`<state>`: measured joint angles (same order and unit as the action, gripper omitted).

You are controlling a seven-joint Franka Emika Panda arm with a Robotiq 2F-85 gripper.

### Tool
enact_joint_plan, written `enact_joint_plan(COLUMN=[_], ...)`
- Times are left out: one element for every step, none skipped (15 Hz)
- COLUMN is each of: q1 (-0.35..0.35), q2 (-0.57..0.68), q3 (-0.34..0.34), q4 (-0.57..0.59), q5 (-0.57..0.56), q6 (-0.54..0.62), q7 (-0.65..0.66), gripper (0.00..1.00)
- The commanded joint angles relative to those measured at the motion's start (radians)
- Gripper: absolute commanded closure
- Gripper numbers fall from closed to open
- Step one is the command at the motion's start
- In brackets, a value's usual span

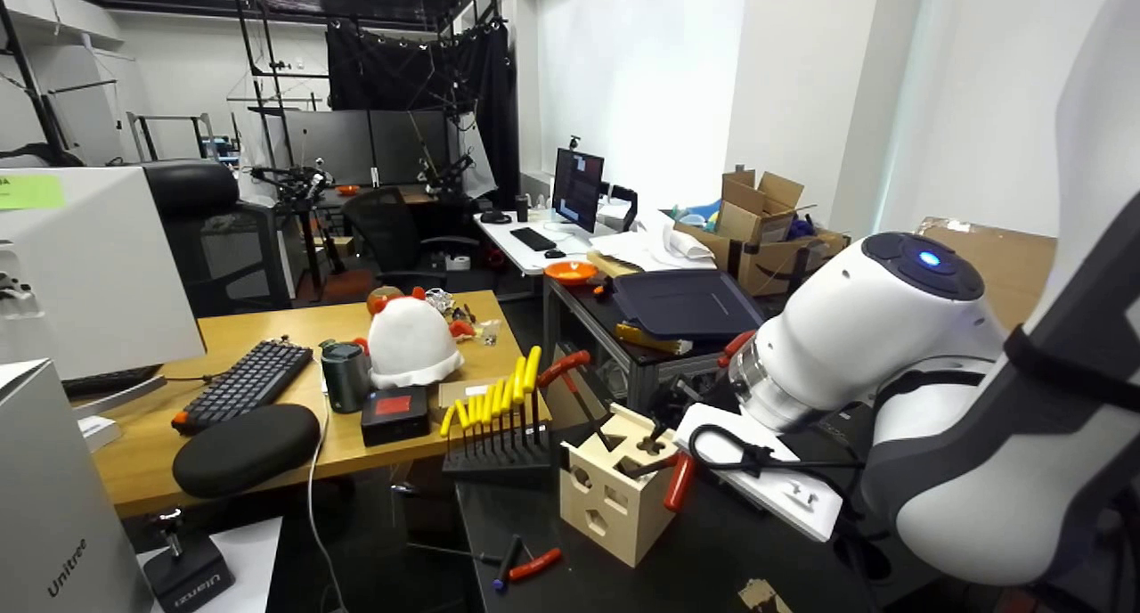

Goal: Pick up the orange object and put it on the holder.

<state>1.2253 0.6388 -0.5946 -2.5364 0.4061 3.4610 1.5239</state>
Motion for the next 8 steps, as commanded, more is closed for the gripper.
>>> enact_joint_plan(q1=[-0.038,-0.045,-0.048,-0.048,-0.052,-0.053,-0.054,-0.060], q2=[-0.021,-0.022,-0.021,-0.018,-0.015,-0.015,-0.009,-0.011], q3=[0.028,0.033,0.035,0.034,0.035,0.033,0.030,0.031], q4=[-0.002,-0.001,0.000,0.000,-0.001,0.001,0.001,0.002], q5=[-0.052,-0.062,-0.072,-0.080,-0.090,-0.099,-0.108,-0.121], q6=[0.000,0.000,0.000,0.000,0.000,0.000,0.000,0.000], q7=[0.009,0.010,0.006,0.002,-0.002,-0.006,-0.010,-0.011], gripper=[0.00,0.00,0.00,0.00,0.00,0.00,0.00,0.00])
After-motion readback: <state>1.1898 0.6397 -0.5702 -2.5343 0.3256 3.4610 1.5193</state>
